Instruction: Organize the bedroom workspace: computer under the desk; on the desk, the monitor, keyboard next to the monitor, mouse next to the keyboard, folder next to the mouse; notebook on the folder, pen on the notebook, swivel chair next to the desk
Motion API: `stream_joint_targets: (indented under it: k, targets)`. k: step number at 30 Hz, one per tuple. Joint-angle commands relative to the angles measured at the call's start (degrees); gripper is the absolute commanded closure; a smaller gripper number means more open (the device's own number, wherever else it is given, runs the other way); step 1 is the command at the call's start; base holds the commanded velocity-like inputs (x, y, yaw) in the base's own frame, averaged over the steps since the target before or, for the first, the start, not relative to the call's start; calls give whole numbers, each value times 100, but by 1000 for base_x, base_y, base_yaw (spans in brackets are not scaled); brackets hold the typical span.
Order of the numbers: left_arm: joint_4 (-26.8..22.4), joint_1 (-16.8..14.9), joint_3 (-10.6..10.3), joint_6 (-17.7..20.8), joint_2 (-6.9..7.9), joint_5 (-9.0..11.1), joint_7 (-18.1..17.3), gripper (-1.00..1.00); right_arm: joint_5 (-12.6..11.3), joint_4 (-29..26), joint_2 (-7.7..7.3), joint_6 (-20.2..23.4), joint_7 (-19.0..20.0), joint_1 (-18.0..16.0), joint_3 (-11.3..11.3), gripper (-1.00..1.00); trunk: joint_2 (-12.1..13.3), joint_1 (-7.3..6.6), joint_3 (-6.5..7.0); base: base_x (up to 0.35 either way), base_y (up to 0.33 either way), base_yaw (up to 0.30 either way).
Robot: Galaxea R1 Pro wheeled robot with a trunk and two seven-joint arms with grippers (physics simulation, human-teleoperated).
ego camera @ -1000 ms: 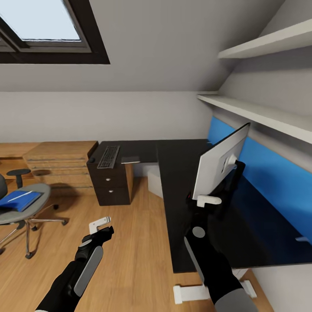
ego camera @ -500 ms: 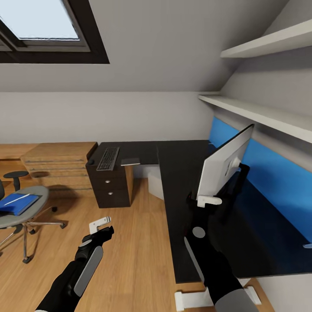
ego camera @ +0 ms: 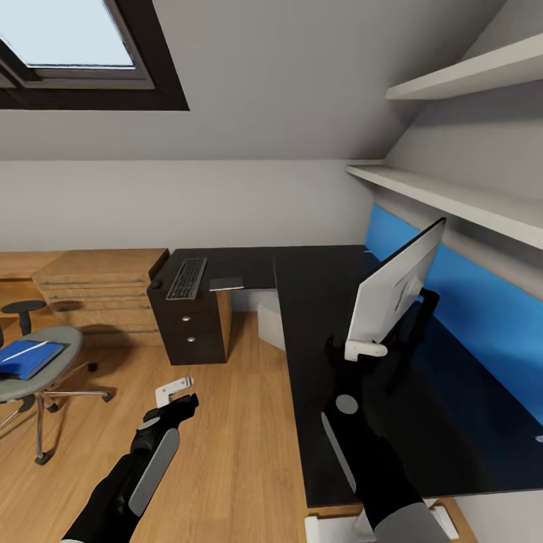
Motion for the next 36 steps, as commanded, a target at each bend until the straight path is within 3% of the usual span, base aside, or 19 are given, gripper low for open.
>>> stream_joint_targets:
  k: [1,12,36]
  targets:
    - [-7,-5,-20,11,7,47,53,-100,40,1,1,28,-29,-5,3,-100,-8,2,-9,4,0,0]
    - [-11,-5,-21,11,7,47,59,-100,33,6,1,37,-29,-7,-66,-100,-8,2,-9,149,0,0]
    - [23,-5,-21,11,7,45,50,-100,23,71,1,67,-28,-13,-358,-100,-8,2,-9,41,0,0]
